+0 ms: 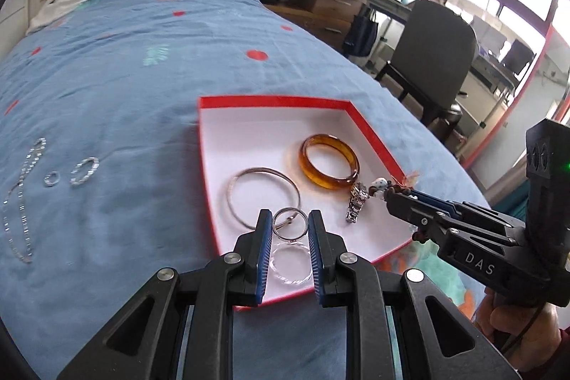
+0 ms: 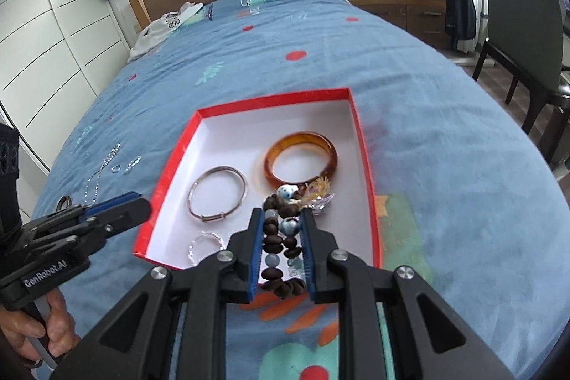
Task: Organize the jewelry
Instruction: 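Carry the ring and beaded bracelet into the red box and open both tools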
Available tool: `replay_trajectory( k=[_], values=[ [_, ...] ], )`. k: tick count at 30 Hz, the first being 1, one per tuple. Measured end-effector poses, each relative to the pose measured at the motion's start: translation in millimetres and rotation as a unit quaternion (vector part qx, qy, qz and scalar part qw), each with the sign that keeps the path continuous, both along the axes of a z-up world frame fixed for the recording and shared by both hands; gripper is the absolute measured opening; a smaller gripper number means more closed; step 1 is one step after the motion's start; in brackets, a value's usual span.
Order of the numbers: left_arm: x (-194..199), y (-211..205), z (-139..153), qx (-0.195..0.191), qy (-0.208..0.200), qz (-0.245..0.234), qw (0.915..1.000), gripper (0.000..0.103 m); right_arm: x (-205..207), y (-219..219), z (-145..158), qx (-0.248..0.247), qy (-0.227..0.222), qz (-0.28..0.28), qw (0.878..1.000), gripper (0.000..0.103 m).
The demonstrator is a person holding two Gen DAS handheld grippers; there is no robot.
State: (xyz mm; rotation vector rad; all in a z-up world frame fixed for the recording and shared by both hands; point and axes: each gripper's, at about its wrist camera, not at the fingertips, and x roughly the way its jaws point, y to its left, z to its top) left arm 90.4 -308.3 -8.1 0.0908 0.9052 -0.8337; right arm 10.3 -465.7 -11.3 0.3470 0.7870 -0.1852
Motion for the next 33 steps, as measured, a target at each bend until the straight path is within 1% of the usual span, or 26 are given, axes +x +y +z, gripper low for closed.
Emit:
replay_trajectory(
  k=[6,13,20,31,33],
  values=[
    [-0.7,-17.1,-17.9,0.019,0.007,0.002,0.9998,0.02,7.8,-6.4,-15.5,0.01,0.009,0.006,1.0,0.019],
    [-2.6,-18.3,-36.3,0.044,0.018,0.018,0.9987,0.02,9.7,-7.8,-28.6,0.013,0.024,0.0,1.0,0.019],
    [-2.1,-23.0,-43.0,0.065,0.015,0.025,0.9975,0.02,15.6,-8.1,-35.0,0.006,0.045,0.0,0.999,0.019],
    [-1.9,-28.4,-47.7,0.096,0.007,0.03,0.9949,0.021,16.3,-6.0,-36.5,-0.001,0.058,0.006,0.998,0.02],
    [0.2,-28.3,-47.9,0.096,0.011,0.031,0.9949,0.021,16.7,-6.4,-35.9,0.002,0.06,0.006,0.998,0.021]
  ],
)
